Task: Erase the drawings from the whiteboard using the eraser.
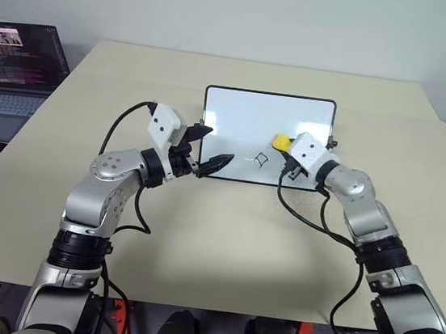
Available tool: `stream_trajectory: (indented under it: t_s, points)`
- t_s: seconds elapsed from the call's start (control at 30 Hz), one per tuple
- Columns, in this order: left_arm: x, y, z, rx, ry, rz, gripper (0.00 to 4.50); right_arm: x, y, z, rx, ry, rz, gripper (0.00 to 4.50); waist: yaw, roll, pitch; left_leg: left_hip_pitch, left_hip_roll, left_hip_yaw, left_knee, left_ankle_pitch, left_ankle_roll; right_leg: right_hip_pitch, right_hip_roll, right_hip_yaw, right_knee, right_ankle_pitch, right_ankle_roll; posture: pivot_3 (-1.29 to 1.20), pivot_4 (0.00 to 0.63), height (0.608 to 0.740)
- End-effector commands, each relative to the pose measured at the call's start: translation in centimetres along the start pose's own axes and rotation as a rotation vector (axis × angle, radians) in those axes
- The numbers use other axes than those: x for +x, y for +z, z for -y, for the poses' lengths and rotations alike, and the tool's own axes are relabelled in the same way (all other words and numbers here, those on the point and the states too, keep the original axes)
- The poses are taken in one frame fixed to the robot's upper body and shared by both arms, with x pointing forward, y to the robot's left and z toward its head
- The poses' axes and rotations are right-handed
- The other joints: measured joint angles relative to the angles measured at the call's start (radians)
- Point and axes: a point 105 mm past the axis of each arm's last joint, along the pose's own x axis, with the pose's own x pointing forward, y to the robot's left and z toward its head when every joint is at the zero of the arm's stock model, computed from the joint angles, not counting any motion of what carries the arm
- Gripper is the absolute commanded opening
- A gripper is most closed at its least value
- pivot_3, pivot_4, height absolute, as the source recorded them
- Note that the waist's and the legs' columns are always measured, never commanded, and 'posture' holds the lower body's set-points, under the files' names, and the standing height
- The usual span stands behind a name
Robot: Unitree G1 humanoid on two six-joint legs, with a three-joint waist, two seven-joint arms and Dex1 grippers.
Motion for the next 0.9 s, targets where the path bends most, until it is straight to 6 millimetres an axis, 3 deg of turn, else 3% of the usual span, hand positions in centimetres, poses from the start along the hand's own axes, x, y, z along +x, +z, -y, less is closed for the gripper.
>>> stream_trajectory:
  t_s: [0.03,0.47,0.9]
  points:
    - [0.1,1.6,0.0,0.045,-0.007,0.045,4.5,-1.2,-1.1,1.5,0.05,-0.052,-0.048,1.06,0.0,0.0,0.0,0.0,0.0,0.0,0.0,0.0,0.0,0.0,0.0,0.0,0.0,0.0,0.0,0.0,0.15,0.74]
    - [-0.2,1.5,0.0,0.051,-0.005,0.037,4.5,-2.3,3.5,2.5,0.238,-0.093,0.04,1.06,-0.003,0.0,0.0,-0.002,0.0,0.0,-0.001,0.0,0.0,-0.001,0.0,0.0,-0.003,0.0,0.0,0.0,0.15,0.74]
    - [-0.3,1.6,0.2,0.053,-0.01,0.031,4.5,-2.3,3.7,1.8,0.267,-0.081,0.031,1.06,-0.003,0.0,0.0,-0.002,0.0,0.0,-0.001,0.0,0.0,-0.001,0.0,0.0,-0.003,0.0,0.0,0.0,0.15,0.74]
